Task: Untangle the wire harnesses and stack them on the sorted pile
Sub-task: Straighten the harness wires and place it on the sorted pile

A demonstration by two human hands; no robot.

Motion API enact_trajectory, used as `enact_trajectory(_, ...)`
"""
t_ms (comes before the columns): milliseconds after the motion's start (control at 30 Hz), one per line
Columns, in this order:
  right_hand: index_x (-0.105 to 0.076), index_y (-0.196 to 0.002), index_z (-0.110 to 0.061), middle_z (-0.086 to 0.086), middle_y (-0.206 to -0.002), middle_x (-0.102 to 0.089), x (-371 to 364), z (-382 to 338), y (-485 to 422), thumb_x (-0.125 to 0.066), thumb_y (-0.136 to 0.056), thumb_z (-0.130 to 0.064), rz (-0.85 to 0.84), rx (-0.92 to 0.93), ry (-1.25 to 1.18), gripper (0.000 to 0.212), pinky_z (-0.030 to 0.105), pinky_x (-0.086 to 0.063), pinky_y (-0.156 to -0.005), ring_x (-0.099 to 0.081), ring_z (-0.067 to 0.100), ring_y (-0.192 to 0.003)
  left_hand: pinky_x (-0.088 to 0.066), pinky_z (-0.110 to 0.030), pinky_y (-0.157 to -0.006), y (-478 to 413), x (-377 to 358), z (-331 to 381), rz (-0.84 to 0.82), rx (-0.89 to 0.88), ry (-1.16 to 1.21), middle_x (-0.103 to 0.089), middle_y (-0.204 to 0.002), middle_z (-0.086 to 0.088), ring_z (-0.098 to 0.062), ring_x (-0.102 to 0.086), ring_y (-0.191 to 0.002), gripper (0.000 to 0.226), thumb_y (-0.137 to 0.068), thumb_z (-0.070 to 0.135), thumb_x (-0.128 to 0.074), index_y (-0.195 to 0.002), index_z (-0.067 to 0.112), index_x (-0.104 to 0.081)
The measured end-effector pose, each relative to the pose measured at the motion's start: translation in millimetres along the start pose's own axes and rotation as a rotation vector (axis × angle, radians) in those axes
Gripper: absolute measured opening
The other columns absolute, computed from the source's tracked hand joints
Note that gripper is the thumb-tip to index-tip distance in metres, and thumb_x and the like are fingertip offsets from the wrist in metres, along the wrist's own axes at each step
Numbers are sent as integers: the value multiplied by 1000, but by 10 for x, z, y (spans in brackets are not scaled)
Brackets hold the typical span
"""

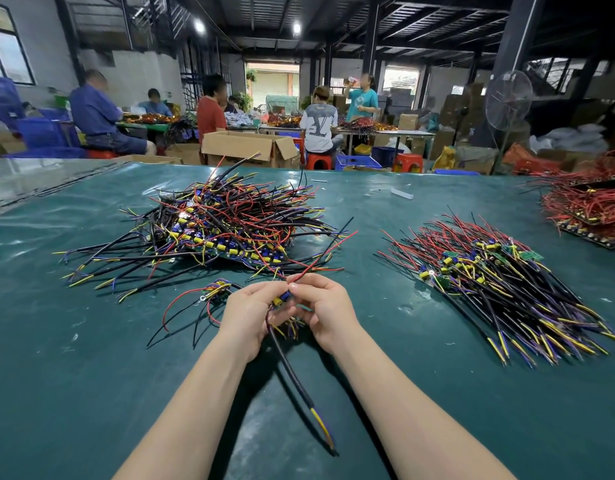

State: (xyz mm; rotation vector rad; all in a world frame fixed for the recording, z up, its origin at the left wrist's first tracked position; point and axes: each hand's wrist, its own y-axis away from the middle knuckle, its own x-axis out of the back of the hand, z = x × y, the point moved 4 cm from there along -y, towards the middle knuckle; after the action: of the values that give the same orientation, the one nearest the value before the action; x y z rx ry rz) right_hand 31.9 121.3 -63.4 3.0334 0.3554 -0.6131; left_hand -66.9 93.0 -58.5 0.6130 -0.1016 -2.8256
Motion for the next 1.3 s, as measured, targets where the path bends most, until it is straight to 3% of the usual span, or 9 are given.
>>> enact_trajectory(300, -63, -74, -10, -4, -53, -61, -17, -16, 5, -50, -89, 2, -44, -16, -58, 23, 14, -43, -44, -51, 4, -42, -51, -16, -44, 14, -56, 14, 29, -51, -75, -59, -49, -4, -7, -57, -44, 25, -86, -4, -53, -63, 2, -59)
enact_trajectory(533, -64, -69, -11, -13, -49, -61, -26, -54, 33, -57, -84, 5, 48, 159, 141, 24, 6, -37, -48, -51, -6, -46, -52, -19, -43, 26, -13, 34, 61, 16, -75, -53, -57, -2, -8, -56, -39, 19, -83, -1, -55, -66, 7, -58)
enact_trajectory(700, -66, -69, -13, -5, -58, -63, 51, -48, 15, -61, -83, 1, 115, 74, 23, 20, 21, -37, -57, -51, 9, -58, -51, -18, -44, 70, -105, 1, -54, 2, -119, -63, -53, 1, -6, -58, -43, 17, -86, 4, -59, -71, 8, -65)
enact_trajectory(867, -62, -69, -11, -9, -50, -61, 46, -103, -11, -61, -83, 1, 173, 10, -128, 19, 12, -37, -42, -49, 1, -42, -44, -12, -43, 68, -94, 66, -25, -103, -255, -62, -49, 7, -1, -58, -44, 18, -83, 3, -62, -67, 9, -68)
enact_trajectory(1033, -60, -71, -7, -4, -46, -58, 32, -78, -17, -53, -86, 6, 191, -35, -374, 21, 13, -33, -35, -47, 4, -35, -41, -10, -42, 117, -169, 75, 1, -187, -283, -60, -45, 10, 4, -53, -42, 28, -80, 0, -64, -57, 15, -67)
enact_trajectory(1200, -58, -73, -12, -6, -47, -60, 168, -172, -34, -50, -89, 3, 235, -30, -354, 23, 12, -38, -37, -50, 1, -36, -44, -12, -42, 109, -157, -5, -35, -84, -300, -54, -57, -3, -1, -53, -40, 18, -80, 0, -63, -62, 5, -63)
enact_trajectory(1300, -59, -74, -7, -5, -44, -60, 207, -189, -22, -53, -88, 2, 263, -69, -295, 18, 12, -42, -37, -49, 0, -34, -43, -17, -45, 108, -146, -20, -48, -70, -362, -48, -59, -6, -7, -49, -40, 26, -79, -2, -59, -54, 8, -61)
